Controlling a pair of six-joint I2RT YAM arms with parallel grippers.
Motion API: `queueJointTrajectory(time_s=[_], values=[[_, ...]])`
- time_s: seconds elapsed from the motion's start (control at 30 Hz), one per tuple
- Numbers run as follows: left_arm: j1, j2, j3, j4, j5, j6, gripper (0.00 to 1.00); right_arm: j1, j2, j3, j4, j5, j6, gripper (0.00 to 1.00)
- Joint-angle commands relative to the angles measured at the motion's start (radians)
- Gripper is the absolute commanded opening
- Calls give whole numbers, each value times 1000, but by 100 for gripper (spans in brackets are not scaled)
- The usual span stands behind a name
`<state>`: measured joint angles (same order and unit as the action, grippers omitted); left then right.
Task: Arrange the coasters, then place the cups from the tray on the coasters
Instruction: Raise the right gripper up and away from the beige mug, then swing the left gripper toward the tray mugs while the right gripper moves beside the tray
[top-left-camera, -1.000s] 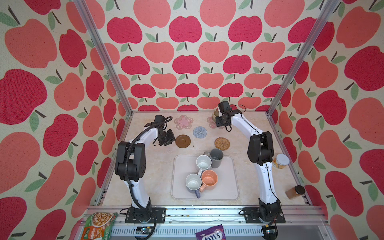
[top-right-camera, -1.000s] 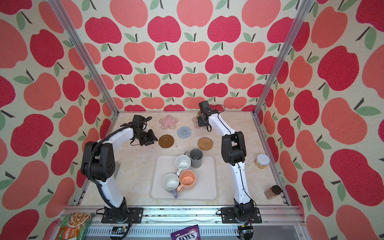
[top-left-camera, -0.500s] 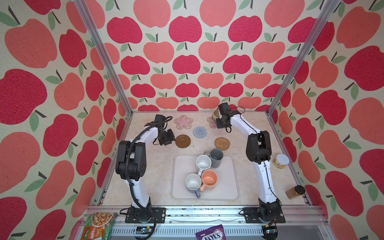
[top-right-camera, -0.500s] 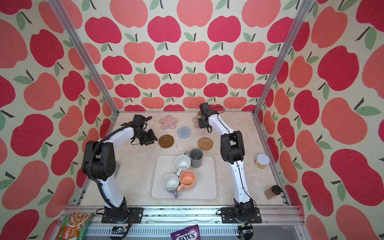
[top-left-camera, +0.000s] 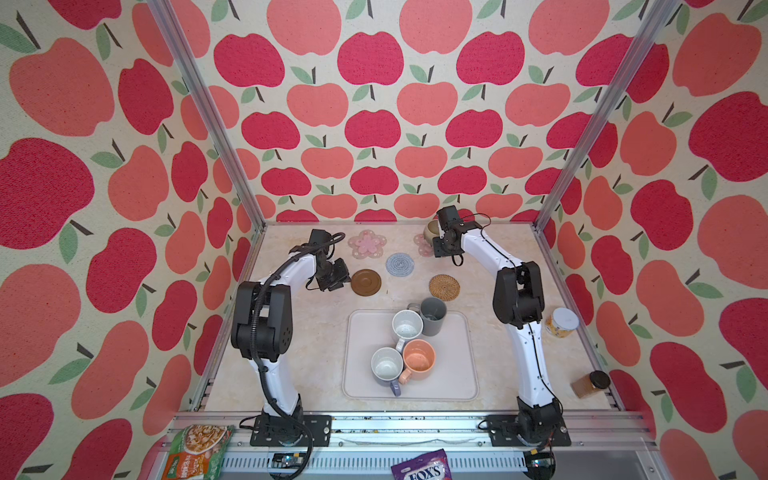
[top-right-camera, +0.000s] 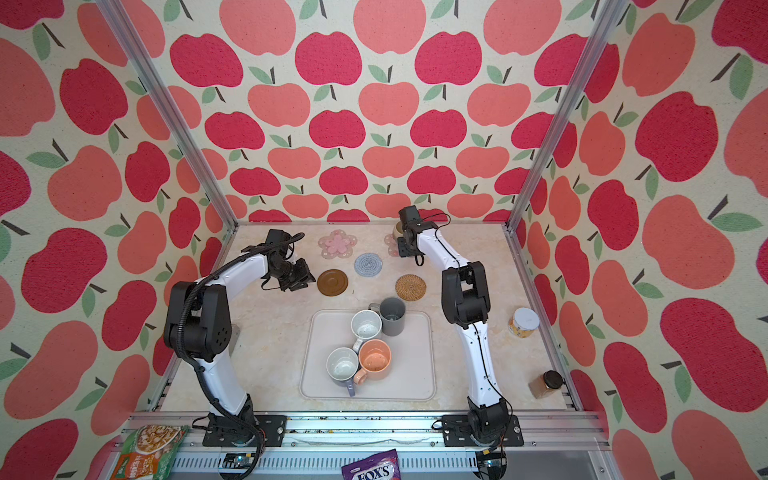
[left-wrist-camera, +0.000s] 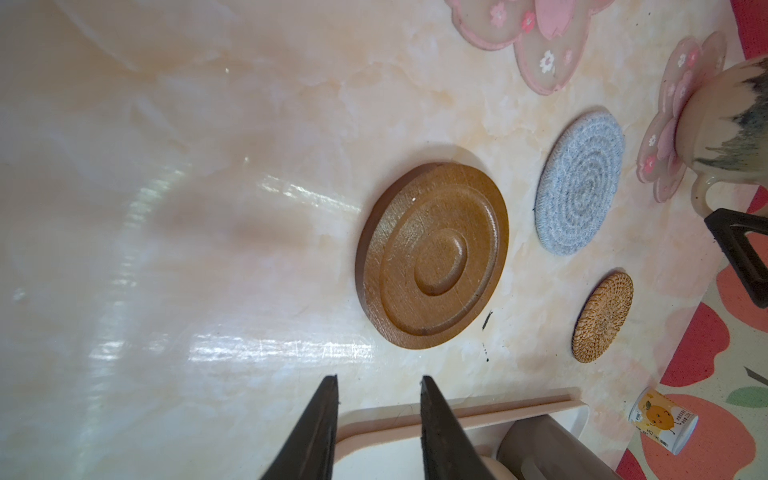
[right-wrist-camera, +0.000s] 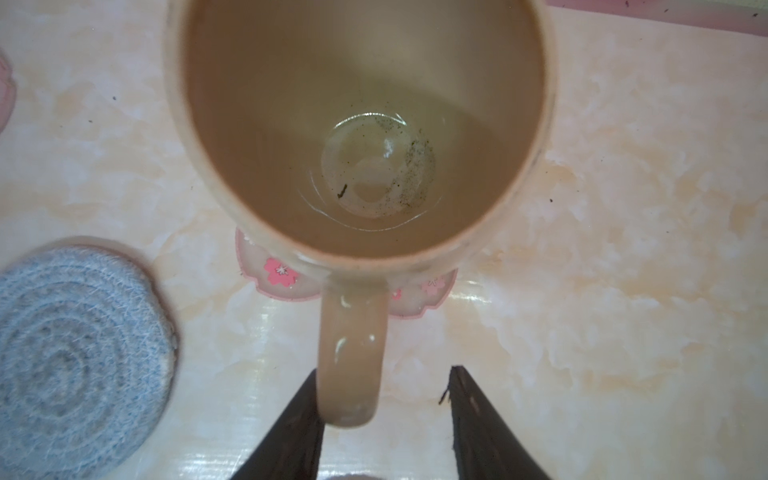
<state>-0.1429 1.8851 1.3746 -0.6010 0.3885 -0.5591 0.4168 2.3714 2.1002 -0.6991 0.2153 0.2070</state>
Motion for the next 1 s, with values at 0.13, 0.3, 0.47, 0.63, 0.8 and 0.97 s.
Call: queueJointTrajectory(time_s=[0.13, 0.3, 0.47, 0.63, 0.8, 0.97], values=[[-24, -61, -12, -42, -29, 11, 36, -5, -92, -48, -20, 16, 10, 51], [-51, -81, -3, -74, -64, 32, 36, 9, -182, -137, 16, -23, 18, 52], [-84, -116, -8, -87, -74, 52, 36, 29, -300, -257, 30, -22, 15, 52], [-119, -164, -25, -113, -100, 71, 36, 37, -452, -444, 54, -3, 22, 52], [-155, -229, -68, -144, -143, 89, 36, 44, -605, -623, 56, 26, 34, 52], [-196, -322, -150, -152, -179, 87, 36, 53, -754, -808, 80, 33, 63, 52]])
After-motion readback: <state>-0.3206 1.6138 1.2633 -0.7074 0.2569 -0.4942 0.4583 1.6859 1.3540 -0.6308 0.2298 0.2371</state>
